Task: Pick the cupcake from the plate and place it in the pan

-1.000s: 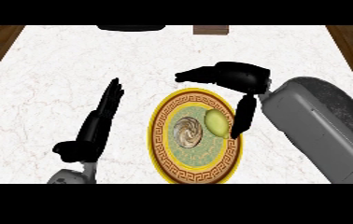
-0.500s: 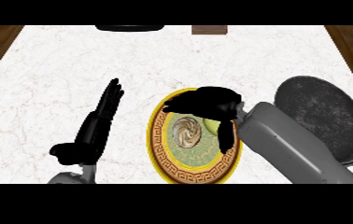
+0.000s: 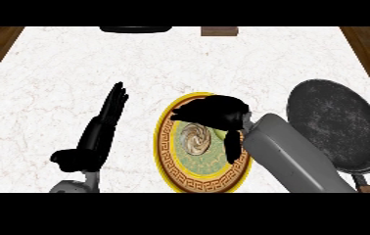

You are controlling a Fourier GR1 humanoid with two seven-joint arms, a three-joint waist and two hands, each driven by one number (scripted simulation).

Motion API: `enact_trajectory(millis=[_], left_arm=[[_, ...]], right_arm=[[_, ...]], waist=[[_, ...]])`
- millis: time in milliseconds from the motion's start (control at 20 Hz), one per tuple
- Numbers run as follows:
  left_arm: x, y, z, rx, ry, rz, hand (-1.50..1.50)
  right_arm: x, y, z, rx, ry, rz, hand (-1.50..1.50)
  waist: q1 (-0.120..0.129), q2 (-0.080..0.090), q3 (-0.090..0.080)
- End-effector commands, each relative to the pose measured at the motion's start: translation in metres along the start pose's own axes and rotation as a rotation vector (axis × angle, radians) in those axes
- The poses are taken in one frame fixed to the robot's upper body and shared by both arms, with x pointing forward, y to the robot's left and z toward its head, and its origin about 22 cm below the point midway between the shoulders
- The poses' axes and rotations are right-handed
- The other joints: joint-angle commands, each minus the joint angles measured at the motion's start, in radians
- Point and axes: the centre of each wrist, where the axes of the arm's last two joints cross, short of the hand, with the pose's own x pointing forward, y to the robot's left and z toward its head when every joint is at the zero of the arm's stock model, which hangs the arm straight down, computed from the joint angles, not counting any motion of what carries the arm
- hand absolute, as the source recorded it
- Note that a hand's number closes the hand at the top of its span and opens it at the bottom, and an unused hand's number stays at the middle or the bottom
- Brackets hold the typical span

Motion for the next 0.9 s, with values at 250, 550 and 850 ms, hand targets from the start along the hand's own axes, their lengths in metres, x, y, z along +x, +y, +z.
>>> enact_trajectory(millis=[250,550,850], left_arm=[[0.005,0.002,0.014,-0.009,0.009,-0.014,0.00],[-0.022,-0.003,0.002,-0.010,0.010,0.001,0.00],[0.004,-0.004,-0.001,-0.007,-0.001,-0.008,0.00]], right_arm=[[-0.009,0.033,-0.034,-0.027,-0.004,-0.046,-1.50],[-0.010,0.025,-0.038,0.012,0.013,-0.041,-1.50],[-0.015,0.058,-0.059,0.134,0.022,0.044,1.50]], waist=[[0.008,0.001,0.000],[0.000,0.001,0.000],[0.008,0.002,0.000]])
